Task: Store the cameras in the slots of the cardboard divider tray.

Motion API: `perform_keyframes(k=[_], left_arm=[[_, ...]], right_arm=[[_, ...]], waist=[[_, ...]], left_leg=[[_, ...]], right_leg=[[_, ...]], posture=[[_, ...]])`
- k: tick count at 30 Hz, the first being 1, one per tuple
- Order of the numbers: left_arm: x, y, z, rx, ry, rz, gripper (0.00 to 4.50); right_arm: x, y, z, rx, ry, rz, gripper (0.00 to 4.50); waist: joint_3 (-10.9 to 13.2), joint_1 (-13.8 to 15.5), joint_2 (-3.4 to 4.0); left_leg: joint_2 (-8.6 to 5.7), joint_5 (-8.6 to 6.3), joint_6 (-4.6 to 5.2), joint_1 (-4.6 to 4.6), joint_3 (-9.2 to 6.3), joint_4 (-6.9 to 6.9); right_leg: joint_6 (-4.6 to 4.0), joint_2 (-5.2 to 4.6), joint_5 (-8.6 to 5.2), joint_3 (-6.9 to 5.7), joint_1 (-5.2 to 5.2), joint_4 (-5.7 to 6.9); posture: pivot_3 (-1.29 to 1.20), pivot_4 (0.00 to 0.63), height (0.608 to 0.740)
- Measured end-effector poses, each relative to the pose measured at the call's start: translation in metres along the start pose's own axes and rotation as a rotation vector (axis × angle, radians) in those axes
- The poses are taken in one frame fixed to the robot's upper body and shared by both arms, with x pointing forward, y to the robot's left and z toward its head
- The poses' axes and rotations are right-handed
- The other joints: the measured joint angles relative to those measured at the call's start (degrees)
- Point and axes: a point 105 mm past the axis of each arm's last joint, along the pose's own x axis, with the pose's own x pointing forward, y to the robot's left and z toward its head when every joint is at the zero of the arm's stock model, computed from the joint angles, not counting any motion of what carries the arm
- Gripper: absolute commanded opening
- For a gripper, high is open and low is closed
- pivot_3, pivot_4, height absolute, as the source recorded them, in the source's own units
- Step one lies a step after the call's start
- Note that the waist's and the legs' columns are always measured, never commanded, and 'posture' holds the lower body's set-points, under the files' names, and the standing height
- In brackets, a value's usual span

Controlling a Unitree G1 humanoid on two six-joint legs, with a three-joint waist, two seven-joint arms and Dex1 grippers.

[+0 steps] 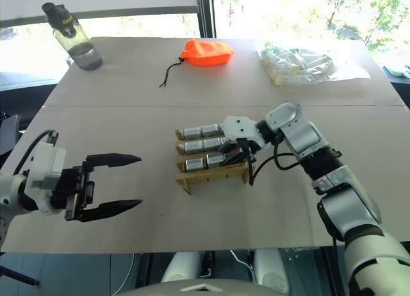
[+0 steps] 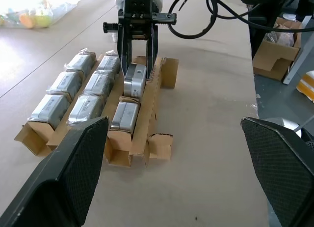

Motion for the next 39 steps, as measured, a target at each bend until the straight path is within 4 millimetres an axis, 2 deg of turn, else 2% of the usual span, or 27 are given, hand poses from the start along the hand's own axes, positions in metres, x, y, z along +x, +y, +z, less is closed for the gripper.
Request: perform_keyframes(k=[1, 3, 5, 6, 7, 9, 13, 16, 18, 24, 27, 31, 35, 39], left_arm=[[0.000, 0.000, 0.000, 0.001, 0.000, 0.000, 4.50], [0.000, 0.000, 0.000, 0.001, 0.000, -0.001, 4.50], [0.000, 0.000, 0.000, 0.001, -0.001, -0.001, 4.50], [0.000, 0.000, 0.000, 0.001, -0.001, -0.001, 4.50], [0.000, 0.000, 0.001, 0.003, -0.001, -0.002, 4.50], [0.000, 0.000, 0.001, 0.003, -0.002, -0.002, 4.50], [0.001, 0.001, 0.001, 0.006, -0.005, -0.005, 4.50], [0.003, 0.001, 0.002, 0.007, -0.010, -0.014, 4.50], [0.006, 0.000, 0.002, 0.003, -0.015, -0.027, 4.50], [0.013, 0.004, 0.007, 0.020, -0.046, -0.055, 4.50], [0.017, 0.011, 0.010, 0.026, -0.065, -0.070, 4.50], [0.020, 0.020, 0.014, 0.038, -0.085, -0.074, 4.50], [0.025, 0.032, 0.021, 0.057, -0.110, -0.027, 4.50], [0.028, 0.033, 0.018, 0.035, -0.105, -0.019, 4.50]], right_arm=[[0.000, 0.000, 0.000, 0.002, 0.000, 0.000, 1.91], [0.001, 0.001, 0.000, 0.008, -0.001, 0.002, 3.09], [0.001, 0.001, 0.000, 0.009, -0.004, 0.002, 3.63], [0.001, 0.001, 0.001, 0.010, -0.007, -0.001, 4.17], [0.000, 0.001, 0.004, 0.006, -0.014, -0.010, 4.48], [-0.005, 0.001, 0.008, -0.004, -0.026, -0.028, 4.48], [-0.029, 0.001, 0.019, 0.014, -0.080, -0.137, 4.48], [-0.053, 0.000, 0.024, 0.062, -0.149, -0.284, 4.48], [-0.071, -0.004, 0.019, 0.107, -0.177, -0.421, 4.48], [-0.122, -0.007, -0.031, 0.303, -0.137, -0.873, 4.48], [-0.144, 0.006, -0.071, 0.467, -0.061, -1.099, 4.48], [-0.148, 0.017, -0.098, 0.583, -0.015, -1.215, 4.48], [-0.134, 0.023, -0.121, 0.653, -0.004, -1.236, 4.48], [-0.130, 0.025, -0.136, 0.690, -0.007, -1.251, 4.48]], waist=[[0.00, -0.01, 0.00], [0.00, -0.03, 0.00], [0.00, -0.04, 0.00], [0.00, -0.04, 0.01], [0.00, -0.03, 0.01], [0.00, 0.02, 0.01], [0.00, 0.10, 0.00], [0.00, 0.11, 0.00], [-0.01, 0.18, -0.01], [-0.01, 0.17, -0.01], [-0.01, 0.33, -0.01], [0.00, -0.15, 0.00], [0.00, -0.15, 0.02], [0.00, -0.13, 0.02]], left_leg=[[0.00, 0.00, 0.00, 0.00, 0.00, 0.00], [0.00, 0.00, 0.00, 0.00, 0.00, 0.00], [0.01, 0.00, 0.00, 0.00, 0.00, 0.00], [0.01, 0.00, 0.00, 0.00, 0.00, 0.00], [0.01, 0.00, 0.00, 0.00, 0.00, 0.00], [0.01, 0.00, 0.00, -0.01, -0.01, 0.00], [-0.01, 0.00, 0.00, -0.02, -0.02, 0.00], [-0.01, 0.00, 0.00, -0.01, -0.03, -0.01], [-0.01, 0.00, 0.00, -0.01, -0.02, 0.00], [-0.02, 0.00, 0.00, 0.01, 0.02, -0.01], [-0.03, 0.00, -0.01, 0.00, 0.02, -0.01], [-0.01, 0.00, 0.00, 0.05, 0.10, -0.01], [0.01, 0.02, -0.01, 0.09, 0.12, -0.02], [0.00, 0.01, -0.01, 0.07, 0.13, -0.02]], right_leg=[[0.00, 0.00, 0.00, 0.00, 0.00, 0.00], [0.00, 0.00, 0.00, 0.00, 0.00, 0.00], [0.00, 0.00, 0.00, 0.00, 0.00, 0.00], [0.00, 0.00, 0.00, 0.00, 0.00, 0.00], [0.00, 0.00, 0.00, 0.00, 0.00, 0.00], [0.00, -0.01, 0.00, -0.01, 0.00, 0.00], [0.00, -0.06, 0.00, -0.05, 0.00, -0.01], [0.00, -0.07, 0.00, -0.07, 0.01, 0.00], [0.01, -0.07, 0.00, -0.07, 0.02, 0.00], [0.01, -0.04, 0.00, 0.00, 0.01, 0.03], [0.01, -0.01, 0.00, 0.00, 0.01, 0.04], [0.03, 0.09, 0.00, 0.14, 0.01, 0.04], [0.03, 0.14, 0.00, 0.22, 0.01, 0.06], [0.03, 0.13, 0.00, 0.25, 0.01, 0.03]], posture=[[0.00, 0.150, 0.726], [0.00, 0.150, 0.726], [0.00, 0.150, 0.726], [0.00, 0.150, 0.726], [0.00, 0.150, 0.726], [0.00, 0.150, 0.726], [0.00, 0.150, 0.726], [0.00, 0.150, 0.726], [0.00, 0.150, 0.726], [0.00, 0.150, 0.726], [0.00, 0.150, 0.726], [0.00, 0.150, 0.726], [0.00, 0.150, 0.726], [0.00, 0.150, 0.726]])
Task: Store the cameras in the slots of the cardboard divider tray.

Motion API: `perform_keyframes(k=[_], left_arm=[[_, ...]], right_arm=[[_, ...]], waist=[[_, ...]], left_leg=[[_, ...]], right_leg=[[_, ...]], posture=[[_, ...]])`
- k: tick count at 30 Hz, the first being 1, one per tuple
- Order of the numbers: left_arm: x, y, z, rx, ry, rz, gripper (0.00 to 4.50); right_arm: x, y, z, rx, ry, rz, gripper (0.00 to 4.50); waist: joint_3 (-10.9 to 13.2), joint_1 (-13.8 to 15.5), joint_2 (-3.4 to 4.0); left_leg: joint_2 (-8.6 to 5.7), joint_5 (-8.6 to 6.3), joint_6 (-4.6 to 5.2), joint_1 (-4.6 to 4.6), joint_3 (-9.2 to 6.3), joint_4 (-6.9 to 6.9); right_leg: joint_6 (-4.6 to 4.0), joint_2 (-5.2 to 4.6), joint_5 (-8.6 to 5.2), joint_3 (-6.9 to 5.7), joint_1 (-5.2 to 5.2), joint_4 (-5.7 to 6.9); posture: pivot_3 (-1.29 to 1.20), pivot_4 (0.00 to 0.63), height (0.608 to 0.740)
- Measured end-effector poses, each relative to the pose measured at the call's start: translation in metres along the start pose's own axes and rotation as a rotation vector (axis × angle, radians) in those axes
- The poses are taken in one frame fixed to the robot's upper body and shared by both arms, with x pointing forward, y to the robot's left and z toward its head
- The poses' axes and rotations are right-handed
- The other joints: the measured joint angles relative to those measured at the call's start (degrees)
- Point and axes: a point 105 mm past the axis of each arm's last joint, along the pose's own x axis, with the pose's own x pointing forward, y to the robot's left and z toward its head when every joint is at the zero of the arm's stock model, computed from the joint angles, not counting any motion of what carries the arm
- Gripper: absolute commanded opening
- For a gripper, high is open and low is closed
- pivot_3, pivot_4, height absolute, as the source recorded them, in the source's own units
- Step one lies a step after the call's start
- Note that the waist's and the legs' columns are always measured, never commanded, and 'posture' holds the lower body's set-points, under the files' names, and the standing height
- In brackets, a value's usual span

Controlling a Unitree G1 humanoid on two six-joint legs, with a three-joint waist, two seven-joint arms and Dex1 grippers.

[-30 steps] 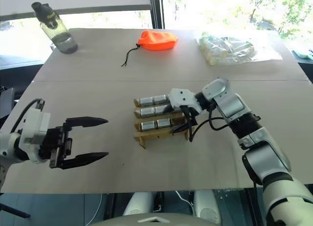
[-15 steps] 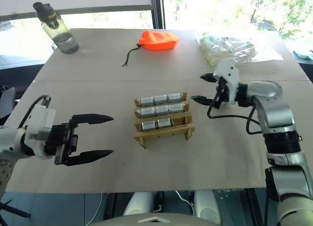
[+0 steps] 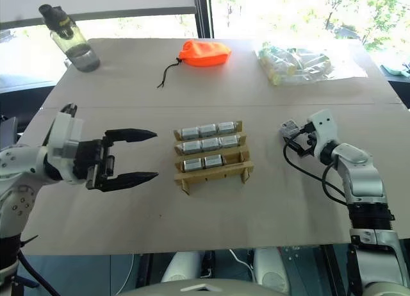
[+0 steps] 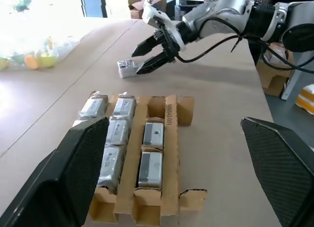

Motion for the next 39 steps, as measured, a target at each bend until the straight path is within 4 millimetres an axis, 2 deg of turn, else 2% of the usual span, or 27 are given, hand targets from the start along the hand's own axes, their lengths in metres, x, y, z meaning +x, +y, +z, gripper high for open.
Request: perform_keyframes(k=[3, 10, 13, 16, 17, 23, 26, 30, 34, 37, 39], left_arm=[[0.000, 0.002, -0.001, -0.010, 0.005, 0.019, 4.50], [0.000, 0.000, -0.002, -0.014, 0.009, 0.025, 4.50], [0.000, -0.001, -0.001, -0.010, 0.010, 0.023, 4.50], [0.000, -0.001, -0.001, -0.010, 0.011, 0.023, 4.50], [0.000, -0.001, -0.001, -0.010, 0.011, 0.023, 4.50], [0.001, 0.002, 0.002, -0.002, 0.006, 0.029, 4.50], [0.002, 0.009, 0.004, -0.028, 0.003, 0.057, 4.50], [0.014, 0.019, 0.000, -0.065, 0.002, 0.074, 4.50], [0.032, 0.038, -0.006, -0.128, 0.022, 0.096, 4.50], [0.056, 0.054, -0.005, -0.169, 0.018, 0.077, 4.50], [0.071, 0.060, -0.007, -0.181, 0.026, 0.058, 4.50]], right_arm=[[0.007, -0.002, -0.007, 0.007, -0.002, -0.011, 4.48], [0.018, -0.004, -0.003, 0.013, -0.042, -0.015, 4.48], [0.020, 0.001, -0.003, 0.022, -0.050, 0.004, 3.65], [0.021, 0.003, -0.002, 0.020, -0.057, 0.019, 2.19], [0.021, 0.004, -0.001, 0.018, -0.060, 0.020, 1.97], [0.018, 0.011, -0.002, -0.004, -0.082, 0.047, 1.98], [0.013, 0.021, 0.006, -0.130, -0.104, 0.096, 1.98], [0.006, 0.034, 0.029, -0.470, -0.188, 0.155, 1.98], [0.008, 0.056, 0.057, -0.764, -0.318, 0.236, 1.98], [0.007, 0.084, 0.087, -1.106, -0.464, 0.331, 1.98], [0.005, 0.096, 0.095, -1.259, -0.534, 0.380, 1.98]], waist=[[0.00, -0.02, 0.00], [0.00, 0.01, 0.00], [0.00, 0.01, 0.00], [0.00, 0.02, 0.00], [0.00, 0.03, 0.00], [0.01, 0.11, 0.01], [0.01, 0.11, 0.02], [0.00, 0.12, 0.00], [0.03, 0.06, 0.01], [0.05, 0.10, -0.03], [0.04, 0.11, -0.07]], left_leg=[[0.00, 0.00, 0.00, 0.01, -0.01, 0.00], [0.01, 0.01, -0.01, 0.01, -0.04, 0.00], [0.01, 0.01, -0.01, 0.00, -0.04, 0.00], [0.01, 0.01, -0.01, 0.00, -0.04, 0.01], [0.01, 0.01, -0.01, -0.01, -0.04, 0.01], [0.01, 0.01, -0.01, -0.03, -0.08, 0.01], [0.00, 0.01, -0.01, -0.02, -0.08, 0.01], [-0.02, 0.01, -0.01, 0.00, -0.05, 0.03], [-0.04, 0.05, -0.06, 0.02, -0.05, 0.07], [-0.06, 0.08, -0.10, 0.03, -0.05, 0.11], [-0.06, 0.08, -0.11, -0.01, -0.06, 0.10]], right_leg=[[0.00, 0.00, 0.00, 0.00, 0.00, 0.00], [0.00, 0.00, 0.00, 0.00, 0.00, 0.02], [0.00, -0.01, 0.00, 0.00, 0.00, 0.02], [0.00, -0.01, 0.00, -0.01, 0.01, 0.02], [0.00, -0.01, 0.00, -0.01, 0.00, 0.02], [0.00, -0.02, 0.00, -0.01, 0.00, 0.02], [0.00, -0.02, 0.00, -0.01, 0.00, 0.03], [0.02, -0.02, 0.00, -0.01, 0.01, 0.02], [0.02, 0.03, 0.00, -0.01, 0.00, 0.10], [0.02, 0.06, 0.00, 0.00, 0.01, 0.10], [0.02, 0.05, 0.00, -0.02, 0.01, 0.09]], posture=[[0.00, 0.150, 0.726], [0.00, 0.150, 0.726], [0.00, 0.150, 0.726], [0.00, 0.150, 0.726], [0.00, 0.150, 0.726], [0.00, 0.150, 0.726], [0.00, 0.150, 0.726], [0.00, 0.150, 0.726], [0.00, 0.150, 0.726], [0.00, 0.150, 0.726], [0.00, 0.150, 0.726]])
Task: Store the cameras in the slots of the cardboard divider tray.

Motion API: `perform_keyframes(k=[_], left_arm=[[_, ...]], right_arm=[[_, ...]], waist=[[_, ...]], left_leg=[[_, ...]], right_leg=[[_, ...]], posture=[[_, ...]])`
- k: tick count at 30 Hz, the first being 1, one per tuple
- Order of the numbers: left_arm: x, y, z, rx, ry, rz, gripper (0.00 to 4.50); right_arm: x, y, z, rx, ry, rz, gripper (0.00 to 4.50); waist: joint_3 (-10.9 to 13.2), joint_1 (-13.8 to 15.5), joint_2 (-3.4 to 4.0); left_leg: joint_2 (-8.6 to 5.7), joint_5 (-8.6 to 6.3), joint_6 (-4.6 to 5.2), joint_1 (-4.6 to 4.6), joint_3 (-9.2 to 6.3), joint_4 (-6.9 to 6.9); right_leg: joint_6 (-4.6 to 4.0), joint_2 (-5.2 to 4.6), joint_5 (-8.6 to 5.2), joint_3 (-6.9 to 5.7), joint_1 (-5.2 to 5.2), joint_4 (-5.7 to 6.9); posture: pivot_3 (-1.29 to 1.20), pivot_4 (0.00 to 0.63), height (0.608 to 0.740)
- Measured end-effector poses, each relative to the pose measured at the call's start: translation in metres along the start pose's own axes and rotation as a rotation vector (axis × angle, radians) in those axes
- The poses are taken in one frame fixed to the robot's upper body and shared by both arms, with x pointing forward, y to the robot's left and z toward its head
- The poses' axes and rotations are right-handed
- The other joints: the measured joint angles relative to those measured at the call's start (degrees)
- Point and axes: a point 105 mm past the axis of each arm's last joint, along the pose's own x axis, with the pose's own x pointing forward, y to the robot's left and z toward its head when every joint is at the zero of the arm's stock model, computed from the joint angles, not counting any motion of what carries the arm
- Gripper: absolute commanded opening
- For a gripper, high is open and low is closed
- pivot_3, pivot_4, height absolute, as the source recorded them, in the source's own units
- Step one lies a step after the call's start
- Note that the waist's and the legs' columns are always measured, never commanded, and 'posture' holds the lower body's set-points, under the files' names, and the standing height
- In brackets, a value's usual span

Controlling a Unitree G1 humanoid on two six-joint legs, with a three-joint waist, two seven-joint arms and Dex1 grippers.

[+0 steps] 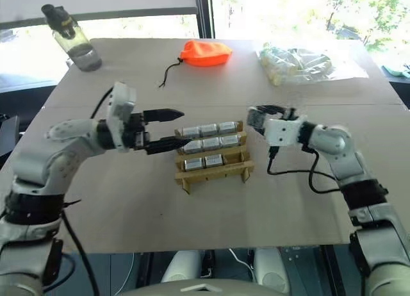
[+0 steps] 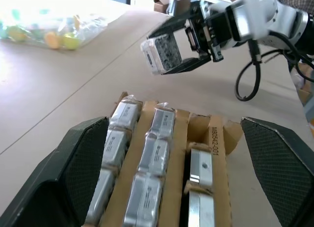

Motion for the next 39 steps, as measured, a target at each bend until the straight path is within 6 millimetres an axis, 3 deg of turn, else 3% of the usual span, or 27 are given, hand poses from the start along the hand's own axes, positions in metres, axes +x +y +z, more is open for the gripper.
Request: perform_keyframes(k=[4, 8, 20, 24, 28, 30, 38, 39], left_arm=[[0.024, 0.009, -0.005, -0.019, 0.058, -0.055, 4.50], [0.044, 0.015, 0.003, -0.019, 0.089, -0.115, 4.50], [0.060, 0.010, -0.005, -0.054, 0.127, -0.198, 4.50], [0.062, 0.010, -0.007, -0.054, 0.134, -0.207, 3.31], [0.064, 0.009, -0.008, -0.055, 0.138, -0.213, 1.28], [0.064, 0.010, -0.010, -0.051, 0.148, -0.203, 0.65], [0.066, 0.010, -0.009, -0.057, 0.141, -0.199, 0.65], [0.067, 0.010, -0.010, -0.058, 0.140, -0.200, 0.65]], right_arm=[[0.008, 0.010, 0.009, -0.142, -0.083, 0.083, 1.98], [0.014, 0.012, 0.018, -0.244, -0.141, 0.125, 1.98], [0.022, 0.008, 0.023, -0.352, -0.153, 0.108, 1.98], [0.023, 0.009, 0.023, -0.353, -0.157, 0.111, 1.98], [0.024, 0.008, 0.023, -0.357, -0.157, 0.104, 1.98], [0.026, 0.010, 0.023, -0.353, -0.160, 0.109, 1.98], [0.025, 0.009, 0.022, -0.345, -0.152, 0.109, 1.98], [0.025, 0.010, 0.022, -0.344, -0.151, 0.110, 2.48]], waist=[[0.02, 0.14, -0.03], [0.05, 0.05, -0.05], [0.05, -0.07, -0.05], [0.05, -0.06, -0.05], [0.05, -0.04, -0.05], [0.05, -0.06, -0.05], [0.05, -0.04, -0.05], [0.05, -0.04, -0.05]], left_leg=[[-0.01, 0.00, -0.01, -0.08, 0.02, 0.00], [0.00, 0.01, -0.02, -0.08, 0.02, 0.00], [0.03, 0.05, -0.08, -0.03, 0.03, 0.05], [0.02, 0.05, -0.08, -0.04, 0.03, 0.05], [0.03, 0.05, -0.08, -0.03, 0.02, 0.05], [0.02, 0.05, -0.08, -0.04, 0.02, 0.05], [0.03, 0.05, -0.07, -0.04, 0.01, 0.06], [0.02, 0.05, -0.08, -0.04, 0.02, 0.06]], right_leg=[[0.00, -0.03, 0.00, -0.09, -0.01, -0.07], [0.00, -0.05, 0.00, -0.09, -0.02, -0.06], [0.00, -0.07, 0.00, -0.05, -0.02, 0.06], [0.00, -0.07, 0.00, -0.05, -0.02, 0.06], [0.00, -0.07, 0.00, -0.06, -0.02, 0.06], [0.00, -0.07, 0.00, -0.05, -0.02, 0.06], [0.00, -0.08, 0.00, -0.06, -0.02, 0.06], [0.00, -0.08, 0.00, -0.06, -0.02, 0.06]], posture=[[0.00, 0.150, 0.726], [0.00, 0.150, 0.726], [0.00, 0.150, 0.726], [0.00, 0.150, 0.726], [0.00, 0.150, 0.726], [0.00, 0.150, 0.726], [0.00, 0.150, 0.726], [0.00, 0.150, 0.726]])
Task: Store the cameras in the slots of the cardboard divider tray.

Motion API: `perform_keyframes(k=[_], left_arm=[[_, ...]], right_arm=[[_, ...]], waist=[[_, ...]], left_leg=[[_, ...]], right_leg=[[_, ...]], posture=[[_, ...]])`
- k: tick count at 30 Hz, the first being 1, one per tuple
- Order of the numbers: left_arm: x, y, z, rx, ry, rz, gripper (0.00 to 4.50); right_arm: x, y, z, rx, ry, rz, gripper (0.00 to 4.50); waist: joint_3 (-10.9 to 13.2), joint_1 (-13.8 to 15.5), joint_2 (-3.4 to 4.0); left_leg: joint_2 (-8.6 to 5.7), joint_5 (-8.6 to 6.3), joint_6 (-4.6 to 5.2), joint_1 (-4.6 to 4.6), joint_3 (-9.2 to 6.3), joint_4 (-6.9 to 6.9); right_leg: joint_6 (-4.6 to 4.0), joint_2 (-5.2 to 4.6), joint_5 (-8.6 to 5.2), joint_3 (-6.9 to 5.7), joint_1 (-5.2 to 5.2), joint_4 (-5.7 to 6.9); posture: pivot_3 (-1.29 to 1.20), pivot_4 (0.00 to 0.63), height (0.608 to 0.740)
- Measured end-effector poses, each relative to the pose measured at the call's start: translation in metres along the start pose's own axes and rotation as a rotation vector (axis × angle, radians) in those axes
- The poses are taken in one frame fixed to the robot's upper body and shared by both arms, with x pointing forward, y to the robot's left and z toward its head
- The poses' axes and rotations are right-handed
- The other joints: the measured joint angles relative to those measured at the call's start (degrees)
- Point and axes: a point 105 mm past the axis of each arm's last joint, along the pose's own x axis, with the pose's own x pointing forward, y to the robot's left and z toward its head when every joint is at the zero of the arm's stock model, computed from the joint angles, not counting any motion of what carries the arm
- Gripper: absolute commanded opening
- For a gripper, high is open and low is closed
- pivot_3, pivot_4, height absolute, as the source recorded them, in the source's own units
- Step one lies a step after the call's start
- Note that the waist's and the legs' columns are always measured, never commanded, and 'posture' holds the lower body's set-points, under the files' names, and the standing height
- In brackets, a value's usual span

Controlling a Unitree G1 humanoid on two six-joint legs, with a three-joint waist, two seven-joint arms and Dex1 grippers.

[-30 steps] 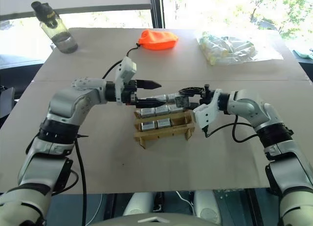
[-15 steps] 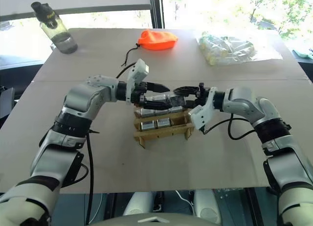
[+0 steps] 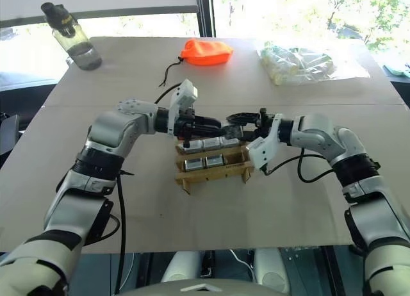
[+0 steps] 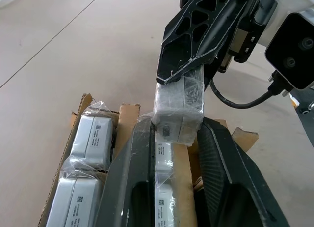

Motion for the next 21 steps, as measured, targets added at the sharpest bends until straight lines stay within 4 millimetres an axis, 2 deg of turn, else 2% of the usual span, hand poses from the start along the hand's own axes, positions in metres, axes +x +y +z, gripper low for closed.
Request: perform_keyframes(k=[4, 5, 8, 11, 17, 21], left_arm=[[0.009, -0.003, 0.003, -0.013, -0.029, -0.025, 0.65], [0.010, -0.003, 0.003, -0.012, -0.031, -0.027, 0.65], [0.010, -0.003, 0.004, -0.009, -0.031, -0.027, 0.65], [0.010, -0.005, 0.007, 0.004, -0.031, -0.027, 0.65], [0.003, -0.014, 0.002, 0.022, -0.033, -0.010, 0.65], [0.001, -0.024, -0.003, 0.045, -0.013, 0.002, 0.65]], right_arm=[[0.002, -0.004, 0.005, -0.016, -0.015, 0.000, 4.33], [0.003, -0.004, 0.007, -0.017, -0.022, -0.003, 4.43], [0.001, -0.004, 0.009, 0.028, -0.032, -0.032, 4.43], [-0.007, 0.002, 0.009, 0.144, -0.026, -0.047, 4.43], [-0.045, 0.018, 0.013, 0.467, 0.020, -0.023, 4.43], [-0.076, 0.042, 0.019, 0.809, 0.071, 0.007, 4.43]], waist=[[0.00, 0.02, 0.00], [0.00, 0.01, 0.00], [0.00, 0.00, 0.00], [0.00, 0.17, 0.00], [0.01, 0.22, -0.01], [0.00, 0.66, -0.01]], left_leg=[[0.00, 0.00, 0.00, -0.01, -0.01, 0.01], [0.00, 0.00, 0.00, -0.01, -0.01, 0.01], [0.00, 0.00, 0.00, 0.00, -0.03, 0.00], [-0.01, 0.00, 0.00, -0.03, -0.05, 0.02], [0.01, 0.00, 0.01, -0.02, -0.14, 0.01], [0.01, -0.01, 0.02, 0.00, -0.20, 0.03]], right_leg=[[0.00, 0.00, 0.00, -0.01, 0.00, 0.00], [0.00, 0.00, 0.00, 0.00, 0.00, 0.00], [0.00, 0.00, 0.00, -0.01, 0.01, 0.00], [0.00, -0.04, 0.00, -0.02, 0.01, -0.01], [0.00, -0.08, 0.00, 0.01, 0.05, -0.02], [0.00, -0.09, 0.00, 0.05, 0.12, -0.01]], posture=[[0.00, 0.150, 0.726], [0.00, 0.150, 0.726], [0.00, 0.150, 0.726], [0.00, 0.150, 0.726], [0.00, 0.150, 0.726], [0.00, 0.150, 0.726]])
